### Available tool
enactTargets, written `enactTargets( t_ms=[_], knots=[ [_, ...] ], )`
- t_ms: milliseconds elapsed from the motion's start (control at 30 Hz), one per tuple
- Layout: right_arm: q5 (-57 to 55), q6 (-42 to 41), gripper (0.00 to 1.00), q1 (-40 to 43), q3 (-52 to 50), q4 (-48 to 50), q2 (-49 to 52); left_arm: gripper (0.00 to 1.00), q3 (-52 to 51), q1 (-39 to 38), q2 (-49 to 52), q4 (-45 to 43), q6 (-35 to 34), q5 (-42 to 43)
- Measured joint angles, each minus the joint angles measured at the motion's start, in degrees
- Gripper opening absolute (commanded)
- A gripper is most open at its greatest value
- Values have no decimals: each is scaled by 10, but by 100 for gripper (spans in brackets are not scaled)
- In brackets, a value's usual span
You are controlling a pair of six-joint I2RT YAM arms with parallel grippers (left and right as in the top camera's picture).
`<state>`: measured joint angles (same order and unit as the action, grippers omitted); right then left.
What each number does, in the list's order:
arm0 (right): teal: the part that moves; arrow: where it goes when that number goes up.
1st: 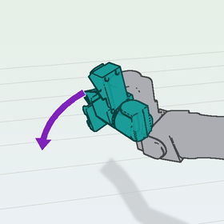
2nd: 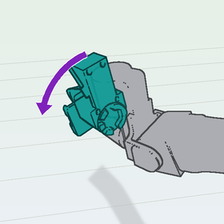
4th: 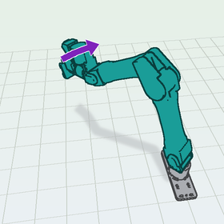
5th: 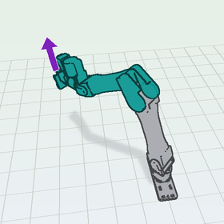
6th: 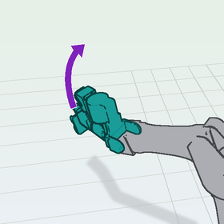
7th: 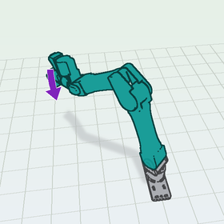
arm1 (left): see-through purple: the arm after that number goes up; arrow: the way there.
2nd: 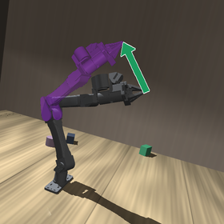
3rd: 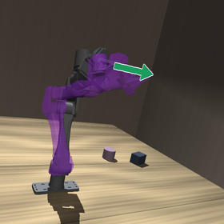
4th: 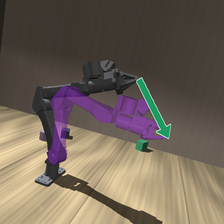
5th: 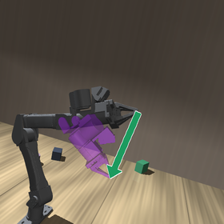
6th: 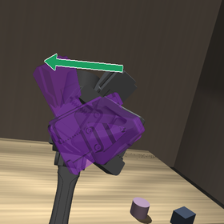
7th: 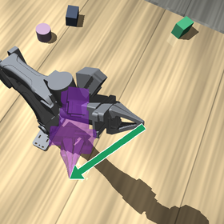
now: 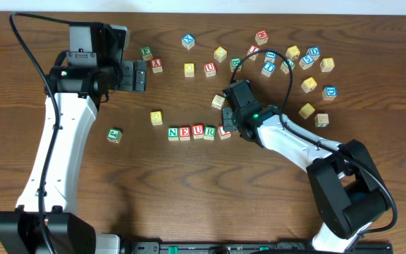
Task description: Spell out NEURIPS
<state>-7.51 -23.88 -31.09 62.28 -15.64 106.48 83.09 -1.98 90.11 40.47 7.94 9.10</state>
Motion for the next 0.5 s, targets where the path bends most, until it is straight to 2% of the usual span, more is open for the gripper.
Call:
enactTargets(
  t_ms=[500],
  knots=[
    [3, 0, 1, 0, 0, -16, 0, 98, 0, 0, 0, 0, 0, 0]
  ],
)
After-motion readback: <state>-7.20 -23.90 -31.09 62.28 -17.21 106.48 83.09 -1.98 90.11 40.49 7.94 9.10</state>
